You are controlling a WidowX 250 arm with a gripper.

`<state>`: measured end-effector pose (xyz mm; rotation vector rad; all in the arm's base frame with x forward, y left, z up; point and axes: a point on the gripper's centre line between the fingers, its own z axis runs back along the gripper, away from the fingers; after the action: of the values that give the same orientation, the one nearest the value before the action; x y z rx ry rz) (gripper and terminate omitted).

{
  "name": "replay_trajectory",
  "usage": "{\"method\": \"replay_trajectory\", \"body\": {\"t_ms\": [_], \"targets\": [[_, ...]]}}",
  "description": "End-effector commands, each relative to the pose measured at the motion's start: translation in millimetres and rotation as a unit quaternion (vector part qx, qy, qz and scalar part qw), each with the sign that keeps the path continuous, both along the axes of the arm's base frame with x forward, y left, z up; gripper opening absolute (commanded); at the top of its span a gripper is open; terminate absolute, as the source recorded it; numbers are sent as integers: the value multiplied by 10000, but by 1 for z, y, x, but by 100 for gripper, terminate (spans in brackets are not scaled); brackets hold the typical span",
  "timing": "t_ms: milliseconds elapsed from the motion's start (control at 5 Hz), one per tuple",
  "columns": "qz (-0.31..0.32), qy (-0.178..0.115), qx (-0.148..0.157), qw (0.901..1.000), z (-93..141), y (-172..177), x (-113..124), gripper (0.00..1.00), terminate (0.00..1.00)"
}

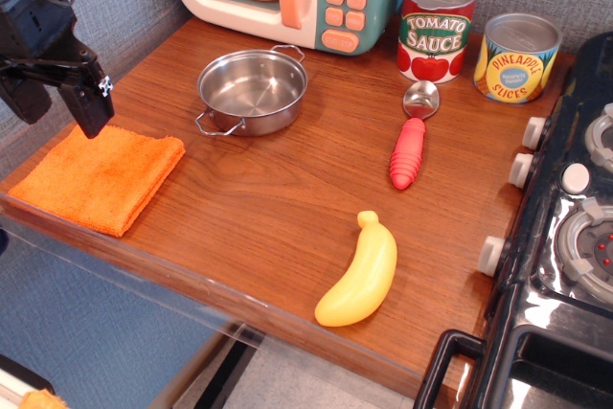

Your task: Move the yellow fruit to the orange towel.

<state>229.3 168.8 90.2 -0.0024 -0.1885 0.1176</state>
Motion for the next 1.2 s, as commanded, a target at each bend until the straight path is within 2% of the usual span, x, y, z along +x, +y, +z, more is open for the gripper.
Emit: {"method": "replay_trajectory", "body": {"t_ms": [0, 400, 600, 800, 1000], "targets": [[0, 0, 0, 10000, 0, 0, 0, 100, 0], [-732, -8, -149, 9972, -4, -99, 12, 100, 0], [-1147, -81, -109, 9933, -3, -150, 15, 100, 0], [-1262, -108, -183, 9918, -3, -200, 21, 100, 0], [-1220, -85, -214, 9923, -8, -235, 29, 100, 0]]}}
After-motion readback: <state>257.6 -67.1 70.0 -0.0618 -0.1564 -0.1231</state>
